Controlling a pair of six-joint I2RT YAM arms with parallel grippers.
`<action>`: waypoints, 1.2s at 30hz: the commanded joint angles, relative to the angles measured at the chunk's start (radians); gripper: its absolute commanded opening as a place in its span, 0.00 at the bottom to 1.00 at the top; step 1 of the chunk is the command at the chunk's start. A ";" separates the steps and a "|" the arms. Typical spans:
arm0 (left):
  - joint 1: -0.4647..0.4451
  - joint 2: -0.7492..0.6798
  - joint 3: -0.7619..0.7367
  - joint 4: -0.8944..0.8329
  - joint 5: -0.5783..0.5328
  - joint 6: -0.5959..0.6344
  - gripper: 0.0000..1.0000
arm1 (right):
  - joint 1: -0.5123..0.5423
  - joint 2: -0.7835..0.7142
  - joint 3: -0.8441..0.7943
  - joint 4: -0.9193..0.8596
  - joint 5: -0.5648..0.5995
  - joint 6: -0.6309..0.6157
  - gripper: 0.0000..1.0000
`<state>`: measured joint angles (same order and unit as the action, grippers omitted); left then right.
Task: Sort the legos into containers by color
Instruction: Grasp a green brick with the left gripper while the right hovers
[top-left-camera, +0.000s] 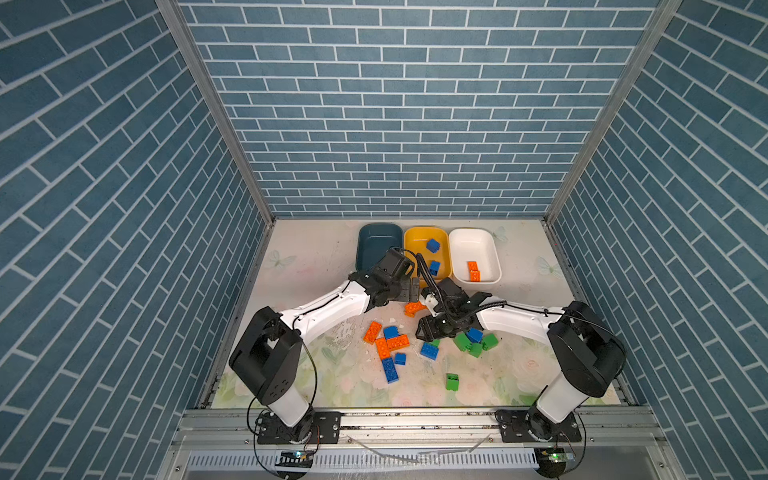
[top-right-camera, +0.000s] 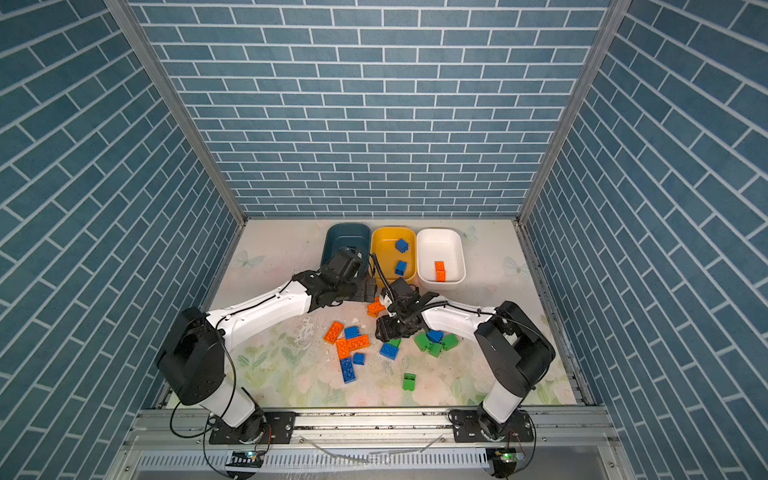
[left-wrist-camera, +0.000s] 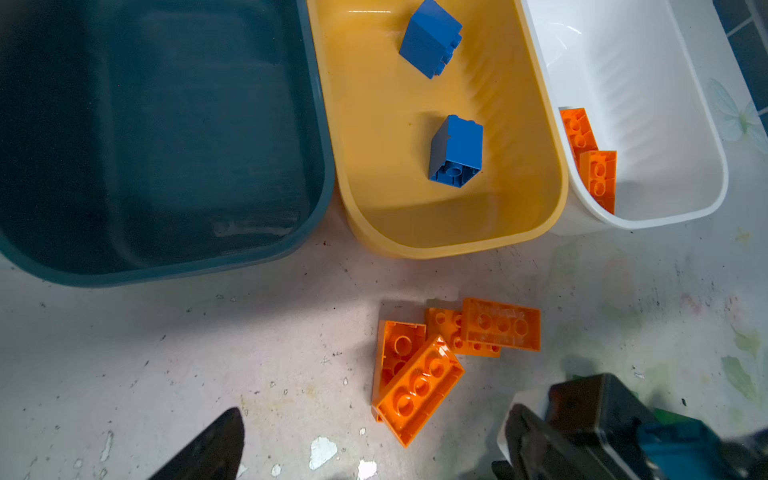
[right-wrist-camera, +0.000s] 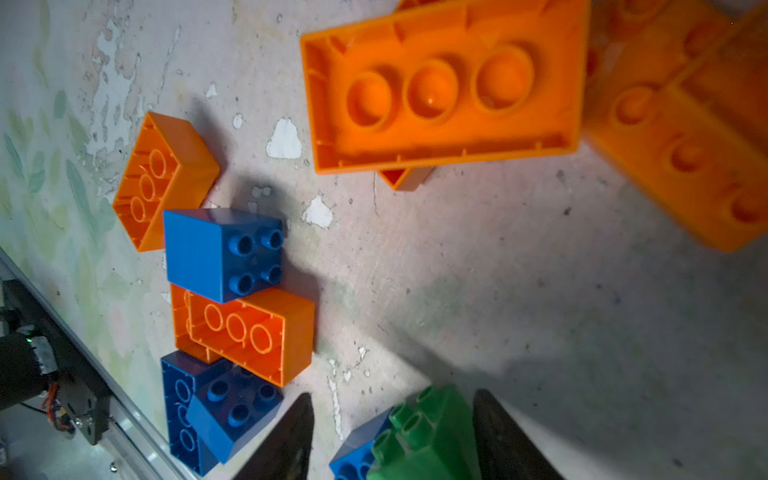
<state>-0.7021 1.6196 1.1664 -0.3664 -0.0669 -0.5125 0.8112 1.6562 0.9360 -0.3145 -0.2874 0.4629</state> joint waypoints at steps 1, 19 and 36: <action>0.004 -0.039 -0.037 0.004 -0.003 0.018 0.99 | 0.002 -0.093 -0.028 0.035 0.106 0.001 0.66; -0.291 0.085 0.016 -0.145 0.078 0.211 0.96 | -0.128 -0.561 -0.286 -0.134 0.897 0.470 0.99; -0.336 0.325 0.166 -0.269 0.065 0.184 0.67 | -0.211 -0.627 -0.361 -0.069 0.749 0.419 0.99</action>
<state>-1.0332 1.9240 1.3052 -0.5858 0.0204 -0.3222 0.6029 1.0107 0.5701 -0.3813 0.4812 0.8886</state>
